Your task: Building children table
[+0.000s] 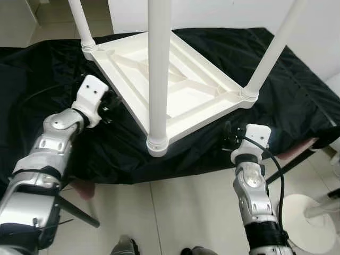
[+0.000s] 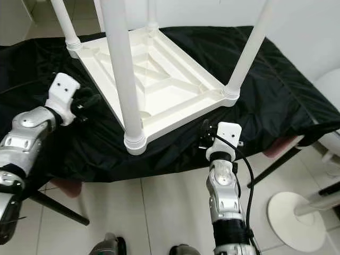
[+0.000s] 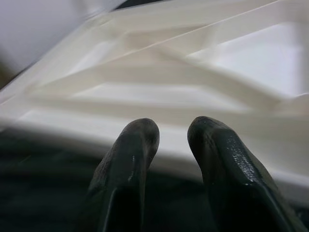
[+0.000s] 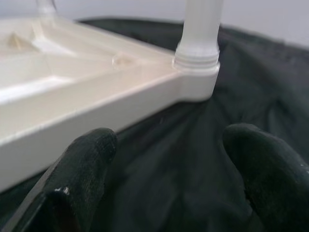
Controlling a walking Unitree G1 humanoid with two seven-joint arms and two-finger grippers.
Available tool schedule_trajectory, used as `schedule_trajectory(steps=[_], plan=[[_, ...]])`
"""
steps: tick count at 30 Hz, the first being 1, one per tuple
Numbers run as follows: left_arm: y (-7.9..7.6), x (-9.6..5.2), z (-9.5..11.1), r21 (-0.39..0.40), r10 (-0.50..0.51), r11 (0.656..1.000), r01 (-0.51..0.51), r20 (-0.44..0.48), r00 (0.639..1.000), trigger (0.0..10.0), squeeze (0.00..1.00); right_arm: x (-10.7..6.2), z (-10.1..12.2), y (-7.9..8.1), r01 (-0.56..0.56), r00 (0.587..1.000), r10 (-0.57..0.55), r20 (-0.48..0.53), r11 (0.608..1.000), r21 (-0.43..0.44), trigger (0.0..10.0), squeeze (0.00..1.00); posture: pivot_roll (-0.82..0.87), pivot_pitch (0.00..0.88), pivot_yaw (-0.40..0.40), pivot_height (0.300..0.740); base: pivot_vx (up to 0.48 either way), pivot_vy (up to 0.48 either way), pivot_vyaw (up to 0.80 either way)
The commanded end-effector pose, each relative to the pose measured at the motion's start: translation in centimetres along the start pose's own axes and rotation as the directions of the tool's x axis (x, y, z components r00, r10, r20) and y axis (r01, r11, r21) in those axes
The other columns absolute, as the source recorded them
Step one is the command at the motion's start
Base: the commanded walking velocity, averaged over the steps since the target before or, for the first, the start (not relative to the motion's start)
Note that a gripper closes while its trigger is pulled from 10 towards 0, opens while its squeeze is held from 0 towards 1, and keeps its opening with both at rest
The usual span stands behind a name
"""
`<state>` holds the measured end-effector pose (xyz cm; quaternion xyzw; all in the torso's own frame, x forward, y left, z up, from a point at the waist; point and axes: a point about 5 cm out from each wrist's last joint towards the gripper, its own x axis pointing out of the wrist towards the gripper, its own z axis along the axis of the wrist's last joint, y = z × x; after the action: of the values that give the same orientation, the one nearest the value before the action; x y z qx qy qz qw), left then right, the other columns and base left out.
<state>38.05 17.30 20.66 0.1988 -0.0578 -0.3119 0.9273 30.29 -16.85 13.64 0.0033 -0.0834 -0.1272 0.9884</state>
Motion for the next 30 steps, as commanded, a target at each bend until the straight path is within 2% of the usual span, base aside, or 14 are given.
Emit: schedule_trajectory(steps=[1, 2, 3, 6, 8, 10, 15, 19, 26, 27, 30], plan=[[-0.6, 0.4, 0.6, 0.001, -0.075, 0.997, 0.075, 0.042, 0.996, 10.0, 0.00, -0.2, -0.3, -0.3, 0.028, 0.999, -0.028, -0.023, 1.000, -0.007, 10.0, 0.00, -0.08, 0.141, 0.052, 0.740, 0.000, 0.000, 0.00], [-0.8, 0.5, 0.9, -0.011, -0.088, 0.996, 0.089, 0.063, 0.994, 10.0, 0.00, -0.3, -0.3, -0.3, 0.033, 0.999, -0.033, -0.027, 0.999, -0.005, 10.0, 0.00, -0.08, 0.146, 0.060, 0.740, 0.000, 0.000, 0.00], [-1.5, 0.9, 1.6, -0.080, -0.132, 0.987, 0.142, 0.119, 0.984, 10.0, 0.00, -0.3, -0.3, -0.3, 0.038, 0.999, -0.038, -0.030, 0.999, -0.004, 10.0, 0.00, -0.08, 0.146, 0.060, 0.740, 0.000, 0.000, 0.00], [-2.1, 1.1, 2.2, -0.126, -0.162, 0.975, 0.182, 0.160, 0.974, 10.0, 0.00, -0.3, -0.3, -0.2, 0.041, 0.999, -0.041, -0.031, 0.999, -0.003, 10.0, 0.00, -0.07, 0.147, 0.061, 0.740, 0.000, 0.000, 0.00], [-3.7, 1.4, 4.1, -0.205, -0.233, 0.933, 0.296, 0.281, 0.931, 10.0, 0.00, -0.1, -0.4, -0.1, 0.043, 0.999, -0.044, -0.032, 0.999, -0.011, 10.0, 0.00, -0.07, 0.149, 0.063, 0.740, 0.000, 0.000, 0.00], [-4.9, 1.5, 5.5, -0.228, -0.263, 0.906, 0.357, 0.359, 0.896, 10.0, 0.00, 0.2, -0.3, -0.1, 0.048, 0.998, -0.049, -0.033, 0.999, -0.016, 10.0, 0.00, -0.07, 0.149, 0.065, 0.740, 0.000, 0.000, 0.00], [-6.3, 1.8, 7.0, -0.245, -0.239, 0.899, 0.364, 0.422, 0.874, 10.0, 0.00, 0.6, 0.0, -0.2, 0.060, 0.998, -0.061, -0.031, 0.998, -0.019, 10.0, 0.00, -0.06, 0.148, 0.074, 0.740, 0.000, 0.000, 0.00], [-7.2, 1.9, 8.0, -0.297, -0.158, 0.899, 0.322, 0.464, 0.871, 10.0, 0.00, 1.1, 0.4, 0.0, 0.084, 0.996, -0.084, -0.022, 0.996, 0.002, 10.0, 0.00, -0.06, 0.152, 0.083, 0.740, 0.000, 0.000, 0.00], [-8.5, 1.3, 8.8, -0.347, -0.108, 0.887, 0.305, 0.485, 0.868, 10.0, 0.00, 2.2, 0.5, 0.2, 0.111, 0.993, -0.110, -0.030, 0.993, 0.031, 10.0, 0.00, -0.05, 0.160, 0.088, 0.740, 0.000, 0.000, 0.00], [-8.9, 0.9, 9.0, -0.380, -0.088, 0.875, 0.302, 0.487, 0.869, 10.0, 0.00, 3.1, 0.4, 0.4, 0.113, 0.992, -0.111, -0.054, 0.993, 0.040, 10.0, 0.00, -0.04, 0.162, 0.084, 0.740, 0.000, 0.000, 0.00], [-9.1, 0.8, 9.1, -0.382, -0.084, 0.874, 0.298, 0.486, 0.870, 10.0, 0.00, 3.4, 0.3, 0.6, 0.116, 0.991, -0.113, -0.067, 0.992, 0.044, 10.0, 0.00, -0.04, 0.162, 0.084, 0.740, 0.000, 0.000, 0.00]])
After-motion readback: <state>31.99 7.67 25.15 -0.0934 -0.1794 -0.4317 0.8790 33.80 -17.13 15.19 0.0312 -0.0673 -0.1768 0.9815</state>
